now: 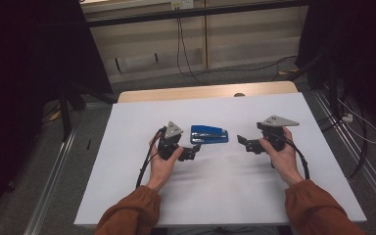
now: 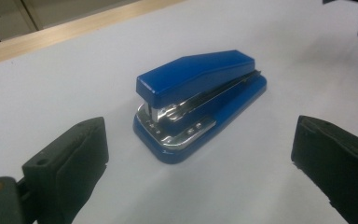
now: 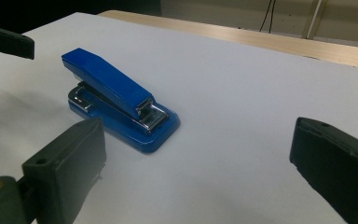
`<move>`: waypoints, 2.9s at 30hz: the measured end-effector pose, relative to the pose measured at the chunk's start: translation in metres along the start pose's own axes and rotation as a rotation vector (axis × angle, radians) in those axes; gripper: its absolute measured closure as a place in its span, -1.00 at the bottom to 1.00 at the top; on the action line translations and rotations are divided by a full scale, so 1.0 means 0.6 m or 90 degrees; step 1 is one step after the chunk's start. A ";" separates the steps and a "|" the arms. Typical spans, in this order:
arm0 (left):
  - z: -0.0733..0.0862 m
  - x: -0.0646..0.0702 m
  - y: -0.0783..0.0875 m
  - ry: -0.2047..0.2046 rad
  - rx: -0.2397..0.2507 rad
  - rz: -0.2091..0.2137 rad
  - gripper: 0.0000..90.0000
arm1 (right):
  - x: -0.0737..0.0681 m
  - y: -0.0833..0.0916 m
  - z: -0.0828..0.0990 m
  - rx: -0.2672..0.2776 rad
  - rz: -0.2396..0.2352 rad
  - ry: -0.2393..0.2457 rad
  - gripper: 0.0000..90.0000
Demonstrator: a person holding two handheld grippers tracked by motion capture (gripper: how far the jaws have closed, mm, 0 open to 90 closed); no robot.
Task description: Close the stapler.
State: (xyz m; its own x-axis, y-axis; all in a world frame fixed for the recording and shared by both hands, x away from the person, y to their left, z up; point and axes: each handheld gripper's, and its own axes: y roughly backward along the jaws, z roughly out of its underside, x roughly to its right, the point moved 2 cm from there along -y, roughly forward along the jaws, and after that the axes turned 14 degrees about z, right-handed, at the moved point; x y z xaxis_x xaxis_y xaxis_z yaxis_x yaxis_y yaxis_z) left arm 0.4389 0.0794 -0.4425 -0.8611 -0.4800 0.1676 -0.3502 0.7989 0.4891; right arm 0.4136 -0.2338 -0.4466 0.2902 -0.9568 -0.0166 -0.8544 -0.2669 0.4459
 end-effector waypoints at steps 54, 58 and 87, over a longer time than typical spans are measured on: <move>0.074 0.040 0.168 0.033 0.095 -0.101 -0.91 | 0.011 0.120 0.033 0.077 0.081 -0.008 -0.91; 0.080 0.043 0.181 0.033 0.099 -0.105 -0.91 | 0.013 0.130 0.041 0.071 0.082 -0.001 -0.92; 0.117 0.063 0.237 0.026 0.091 -0.141 -0.91 | 0.020 0.208 0.092 0.079 0.135 -0.021 -0.90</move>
State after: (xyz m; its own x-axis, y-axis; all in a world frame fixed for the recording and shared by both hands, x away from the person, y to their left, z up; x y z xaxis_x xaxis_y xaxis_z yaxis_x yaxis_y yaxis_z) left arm 0.3307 0.2001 -0.4265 -0.7433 -0.6607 0.1051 -0.5793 0.7142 0.3929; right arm 0.2866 -0.2850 -0.4407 0.0860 -0.9956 0.0359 -0.9418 -0.0695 0.3289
